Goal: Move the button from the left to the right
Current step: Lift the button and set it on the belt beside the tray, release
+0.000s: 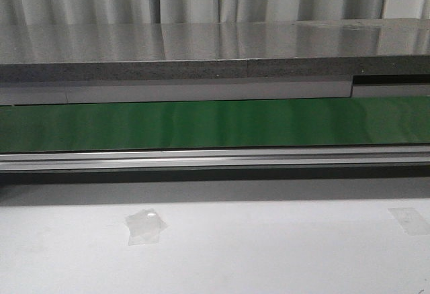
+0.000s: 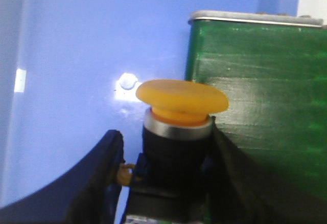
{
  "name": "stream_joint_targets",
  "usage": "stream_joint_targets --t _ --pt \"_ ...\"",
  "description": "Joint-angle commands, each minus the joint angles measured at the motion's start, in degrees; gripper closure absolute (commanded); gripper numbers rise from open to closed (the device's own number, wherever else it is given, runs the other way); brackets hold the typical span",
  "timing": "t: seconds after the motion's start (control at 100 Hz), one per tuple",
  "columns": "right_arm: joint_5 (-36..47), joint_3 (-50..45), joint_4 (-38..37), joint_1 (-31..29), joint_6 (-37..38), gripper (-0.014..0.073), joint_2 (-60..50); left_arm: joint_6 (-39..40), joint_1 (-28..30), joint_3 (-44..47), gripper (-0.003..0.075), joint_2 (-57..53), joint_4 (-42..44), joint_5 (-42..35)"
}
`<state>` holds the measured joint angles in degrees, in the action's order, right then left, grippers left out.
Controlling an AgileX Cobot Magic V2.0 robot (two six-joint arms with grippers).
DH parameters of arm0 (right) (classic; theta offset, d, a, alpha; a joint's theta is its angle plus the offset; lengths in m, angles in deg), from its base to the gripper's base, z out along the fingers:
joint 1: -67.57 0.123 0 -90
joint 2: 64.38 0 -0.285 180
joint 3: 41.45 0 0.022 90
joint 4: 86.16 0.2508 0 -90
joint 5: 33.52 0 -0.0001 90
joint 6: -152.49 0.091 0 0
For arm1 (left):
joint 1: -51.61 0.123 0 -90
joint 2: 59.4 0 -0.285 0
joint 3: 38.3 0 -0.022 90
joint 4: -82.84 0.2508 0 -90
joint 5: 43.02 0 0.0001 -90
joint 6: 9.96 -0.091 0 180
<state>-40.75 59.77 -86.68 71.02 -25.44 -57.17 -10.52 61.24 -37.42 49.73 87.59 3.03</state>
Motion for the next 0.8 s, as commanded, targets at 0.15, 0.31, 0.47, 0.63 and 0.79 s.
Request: stream_joint_targets --t 0.15,0.31,0.47,0.63,0.79 --pt "5.19 0.87 -0.51 -0.11 -0.06 0.0662 -1.08 -0.07 -2.10 -1.48 0.0740 -2.92 -1.31 -2.51" --pt "5.19 0.87 -0.51 -0.11 -0.06 0.0662 -1.08 -0.07 -2.10 -1.17 0.0739 -2.10 -3.00 -3.14" --pt "5.19 0.87 -0.51 -0.11 -0.06 0.0662 -1.08 -0.07 -2.10 -1.17 0.0739 -0.48 -4.76 -2.83" --pt "5.19 0.87 -0.51 -0.11 -0.06 0.0662 -1.08 -0.31 -2.10 -1.17 0.0699 0.08 -5.06 -2.58" --pt "5.19 0.87 -0.51 -0.11 -0.06 0.0662 -1.08 -1.48 -2.10 -1.17 0.0465 0.08 -5.40 -2.69"
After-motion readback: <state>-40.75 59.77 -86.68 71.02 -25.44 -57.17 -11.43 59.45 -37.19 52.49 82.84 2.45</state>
